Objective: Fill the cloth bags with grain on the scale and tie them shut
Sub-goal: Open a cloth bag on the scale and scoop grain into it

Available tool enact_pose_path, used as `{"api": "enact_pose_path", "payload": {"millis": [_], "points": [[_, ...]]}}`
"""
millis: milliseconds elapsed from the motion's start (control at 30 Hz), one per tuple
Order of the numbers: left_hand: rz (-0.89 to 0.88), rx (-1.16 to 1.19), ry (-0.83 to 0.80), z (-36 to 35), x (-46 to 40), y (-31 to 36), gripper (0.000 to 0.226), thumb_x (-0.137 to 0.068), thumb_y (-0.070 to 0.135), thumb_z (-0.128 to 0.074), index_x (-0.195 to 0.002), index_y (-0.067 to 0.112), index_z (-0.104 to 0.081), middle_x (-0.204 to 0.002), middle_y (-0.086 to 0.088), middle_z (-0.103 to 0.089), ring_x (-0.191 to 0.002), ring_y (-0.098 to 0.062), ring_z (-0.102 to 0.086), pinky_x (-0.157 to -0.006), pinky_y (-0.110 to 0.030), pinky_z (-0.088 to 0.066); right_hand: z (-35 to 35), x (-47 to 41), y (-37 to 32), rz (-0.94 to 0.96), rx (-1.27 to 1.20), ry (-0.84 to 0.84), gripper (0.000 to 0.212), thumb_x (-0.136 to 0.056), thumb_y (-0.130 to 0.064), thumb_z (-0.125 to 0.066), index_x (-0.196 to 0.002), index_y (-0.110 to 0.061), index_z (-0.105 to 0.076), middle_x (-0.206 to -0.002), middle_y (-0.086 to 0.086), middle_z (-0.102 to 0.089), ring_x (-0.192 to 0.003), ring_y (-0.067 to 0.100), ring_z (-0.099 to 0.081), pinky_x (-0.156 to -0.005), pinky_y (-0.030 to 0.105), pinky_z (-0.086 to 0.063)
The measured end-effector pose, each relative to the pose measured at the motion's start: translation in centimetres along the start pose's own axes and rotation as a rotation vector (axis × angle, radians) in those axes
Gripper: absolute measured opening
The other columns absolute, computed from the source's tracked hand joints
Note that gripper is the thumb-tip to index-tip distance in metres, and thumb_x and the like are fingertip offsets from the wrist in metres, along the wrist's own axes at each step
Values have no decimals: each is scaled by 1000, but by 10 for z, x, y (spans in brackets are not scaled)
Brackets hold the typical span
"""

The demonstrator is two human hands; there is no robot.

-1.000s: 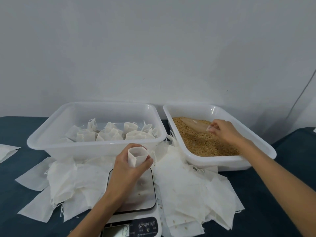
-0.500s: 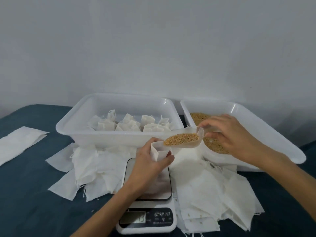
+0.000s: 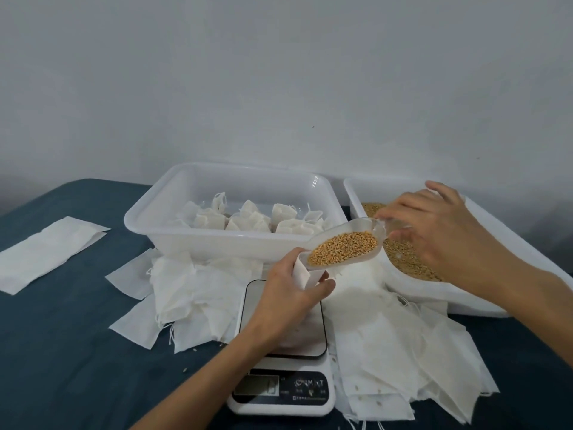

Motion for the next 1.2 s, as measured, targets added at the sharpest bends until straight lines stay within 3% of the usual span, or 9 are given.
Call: {"api": "enact_pose_path", "payload": {"millis": [167, 400, 633, 800, 1033, 1200], "points": [[8, 34, -1, -1, 1, 0, 27, -84, 15, -79, -106, 24, -67, -98, 13, -75, -94, -3, -71, -81, -7, -47, 5, -2, -1, 31, 34, 19, 30, -85, -8, -58, -110, -14, -72, -101, 2, -69, -93, 30, -68, -109, 58, -34], [6, 77, 2, -2, 1, 0, 32, -80, 17, -80, -109, 23, -67, -97, 12, -76, -93, -6, -72, -80, -12, -50, 5, -1, -1, 23, 62, 33, 33, -82, 0, -76, -111, -15, -72, -102, 1, -69, -94, 29, -67, -109, 57, -34], [10, 86, 1, -1, 1, -1, 37, -79, 22, -81, -113, 26, -66, -105, 12, -76, -104, -9, -72, -87, -15, -51, 6, -1, -1, 37, 68, 78, 34, -81, 1, -75, -111, -15, -72, -101, 2, -68, -91, 28, -65, -110, 55, -30], [8, 128, -4, -1, 2, 0, 35, -83, 12, -81, -113, 20, -67, -102, 7, -76, -99, -7, -72, -81, -11, -50, 6, -1, -2, 47, 74, 97, 33, -81, 0, -75, -110, -15, -72, -100, 1, -67, -91, 27, -64, -110, 54, -30], [15, 149, -3, -1, 2, 0, 33, -85, 12, -81, -114, 22, -68, -104, 9, -76, -101, -7, -72, -82, -10, -50, 5, 0, -2, 43, 70, 88, 28, -85, -4, -67, -111, -15, -71, -101, 1, -67, -92, 28, -65, -110, 54, -29], [24, 119, 26, 0, 0, -2, 29, -82, 18, -81, -107, 26, -70, -104, 8, -77, -104, -15, -72, -86, -15, -51, 4, -1, -6, 44, 94, 92, 30, -82, -3, -75, -110, -15, -73, -99, 1, -67, -90, 28, -66, -109, 54, -31]]}}
Point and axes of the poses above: each hand's wrist, its own x-axis away from the middle knuckle, its own z-axis out of the back of the hand, y = z × x, the point moved 2 cm from there along -x, towards the middle knuckle
